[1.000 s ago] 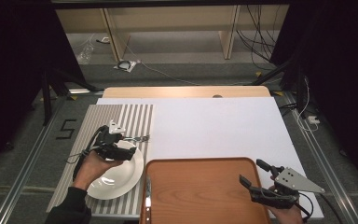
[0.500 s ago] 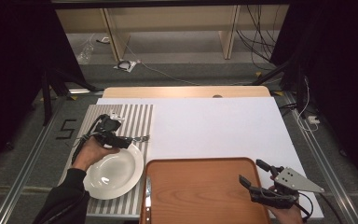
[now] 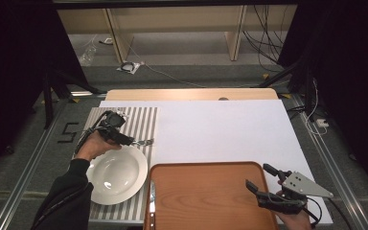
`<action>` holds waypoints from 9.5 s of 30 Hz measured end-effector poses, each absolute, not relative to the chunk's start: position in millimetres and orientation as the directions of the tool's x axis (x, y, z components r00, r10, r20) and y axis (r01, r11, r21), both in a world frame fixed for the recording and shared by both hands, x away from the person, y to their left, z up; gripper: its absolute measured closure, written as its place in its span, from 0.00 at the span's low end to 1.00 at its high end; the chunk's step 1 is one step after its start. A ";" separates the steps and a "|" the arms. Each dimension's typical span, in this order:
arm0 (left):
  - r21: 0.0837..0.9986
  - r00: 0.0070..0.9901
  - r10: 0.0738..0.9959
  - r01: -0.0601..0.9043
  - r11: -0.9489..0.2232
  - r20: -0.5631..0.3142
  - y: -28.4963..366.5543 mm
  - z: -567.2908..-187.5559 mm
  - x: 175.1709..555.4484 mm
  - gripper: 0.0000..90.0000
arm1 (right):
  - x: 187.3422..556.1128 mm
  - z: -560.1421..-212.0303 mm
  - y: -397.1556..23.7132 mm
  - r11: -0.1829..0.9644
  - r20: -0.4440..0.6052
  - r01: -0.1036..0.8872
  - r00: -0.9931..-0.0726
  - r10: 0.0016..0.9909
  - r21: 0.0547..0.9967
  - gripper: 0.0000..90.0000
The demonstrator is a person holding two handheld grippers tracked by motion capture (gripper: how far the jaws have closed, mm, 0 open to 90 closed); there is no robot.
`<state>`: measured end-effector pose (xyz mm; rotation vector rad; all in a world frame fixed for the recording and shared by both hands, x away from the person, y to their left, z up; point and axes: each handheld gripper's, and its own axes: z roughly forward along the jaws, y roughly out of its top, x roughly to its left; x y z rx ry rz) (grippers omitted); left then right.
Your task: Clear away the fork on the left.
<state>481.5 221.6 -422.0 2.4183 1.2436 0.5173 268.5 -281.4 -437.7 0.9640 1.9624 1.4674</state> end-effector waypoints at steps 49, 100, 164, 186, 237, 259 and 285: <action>0.281 0.726 0.674 0.624 -0.729 0.135 212.1 -447.6 524.1 0.50 | 269.4 -438.0 -282.1 0.173 0.018 0.240 -0.631 0.776 0.955 0.23; 0.186 0.737 0.661 0.637 -0.748 0.138 224.8 -460.3 528.1 0.58 | 270.0 -437.8 -282.8 0.175 0.016 0.240 -0.630 0.777 0.955 0.23; 0.301 0.629 0.733 0.668 -0.681 0.260 246.3 -406.6 508.9 0.86 | 269.6 -437.6 -281.8 0.183 0.010 0.242 -0.628 0.778 0.953 0.23; 0.403 0.607 0.770 0.666 -0.628 0.196 210.9 -374.0 457.7 0.86 | 268.8 -437.1 -281.0 0.182 0.009 0.239 -0.628 0.778 0.954 0.23; 0.507 0.756 0.654 0.555 -0.659 0.023 116.4 -392.7 350.5 0.86 | 266.9 -436.3 -279.8 0.190 0.002 0.236 -0.632 0.775 0.953 0.23; 0.466 0.809 0.588 0.519 -0.717 0.002 82.4 -403.4 323.7 0.86 | 266.5 -436.0 -280.2 0.191 0.000 0.234 -0.631 0.776 0.953 0.23; 0.398 0.842 0.535 0.514 -0.760 -0.068 51.8 -427.8 292.9 0.86 | 266.4 -436.1 -280.2 0.193 -0.005 0.232 -0.630 0.777 0.953 0.23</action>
